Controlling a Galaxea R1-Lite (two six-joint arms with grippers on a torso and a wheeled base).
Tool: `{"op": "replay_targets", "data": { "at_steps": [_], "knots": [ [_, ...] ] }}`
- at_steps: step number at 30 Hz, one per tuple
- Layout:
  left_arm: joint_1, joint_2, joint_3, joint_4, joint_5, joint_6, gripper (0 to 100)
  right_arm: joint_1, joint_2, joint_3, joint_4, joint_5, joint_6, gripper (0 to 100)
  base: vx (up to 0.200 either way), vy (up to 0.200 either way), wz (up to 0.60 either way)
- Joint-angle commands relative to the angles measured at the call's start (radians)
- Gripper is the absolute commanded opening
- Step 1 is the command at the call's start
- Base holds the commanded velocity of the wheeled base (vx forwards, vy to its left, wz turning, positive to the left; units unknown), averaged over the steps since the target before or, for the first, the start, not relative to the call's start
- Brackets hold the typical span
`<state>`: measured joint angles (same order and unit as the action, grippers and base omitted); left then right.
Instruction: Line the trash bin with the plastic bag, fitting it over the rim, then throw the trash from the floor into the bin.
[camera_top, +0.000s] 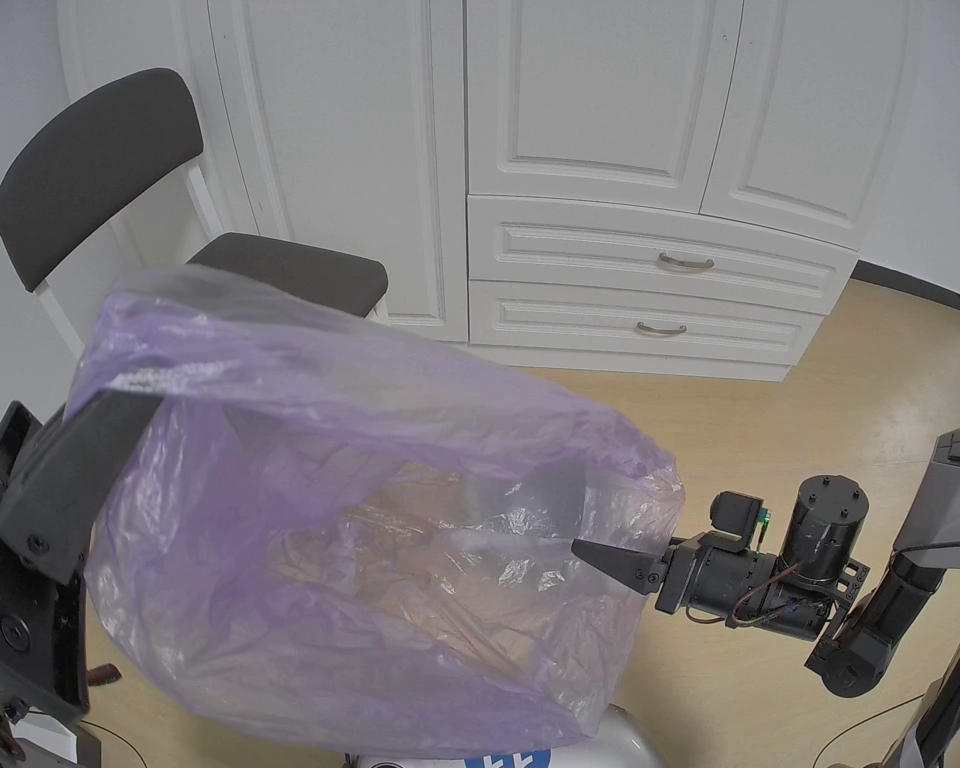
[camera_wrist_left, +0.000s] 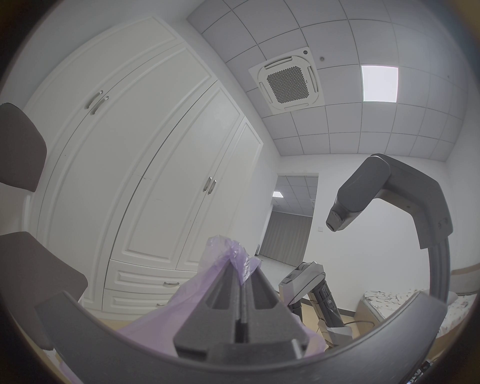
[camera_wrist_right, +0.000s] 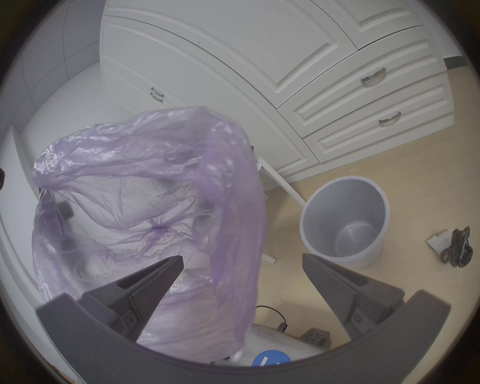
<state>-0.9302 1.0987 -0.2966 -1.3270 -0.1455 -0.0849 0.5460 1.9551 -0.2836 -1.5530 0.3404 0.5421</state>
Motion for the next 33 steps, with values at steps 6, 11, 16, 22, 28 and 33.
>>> {"op": "replay_targets", "data": {
  "at_steps": [6,11,16,22,28,33],
  "knots": [
    [-0.001,0.001,0.004,-0.001,0.000,0.001,0,-0.026,-0.030,-0.005,-0.007,0.000,-0.019,100,0.000,0.000,0.00],
    [-0.001,0.001,0.010,-0.001,0.000,0.002,0,-0.031,-0.039,0.000,-0.007,0.000,-0.036,100,0.000,0.000,0.00],
    [-0.001,0.001,0.010,-0.001,0.000,0.002,0,-0.024,-0.033,0.004,-0.006,0.000,-0.039,100,0.000,0.000,0.00],
    [-0.002,0.001,0.010,-0.001,0.000,0.002,0,-0.006,-0.012,0.024,-0.007,0.000,-0.068,100,0.000,0.000,0.00],
    [-0.002,0.003,0.010,-0.001,0.000,0.002,0,0.019,0.018,0.041,-0.007,0.002,-0.090,100,0.000,0.000,0.00],
    [-0.002,0.001,0.010,-0.001,0.000,0.002,0,0.042,0.044,0.029,-0.012,-0.001,-0.088,100,0.000,0.000,0.00]
  ]
}}
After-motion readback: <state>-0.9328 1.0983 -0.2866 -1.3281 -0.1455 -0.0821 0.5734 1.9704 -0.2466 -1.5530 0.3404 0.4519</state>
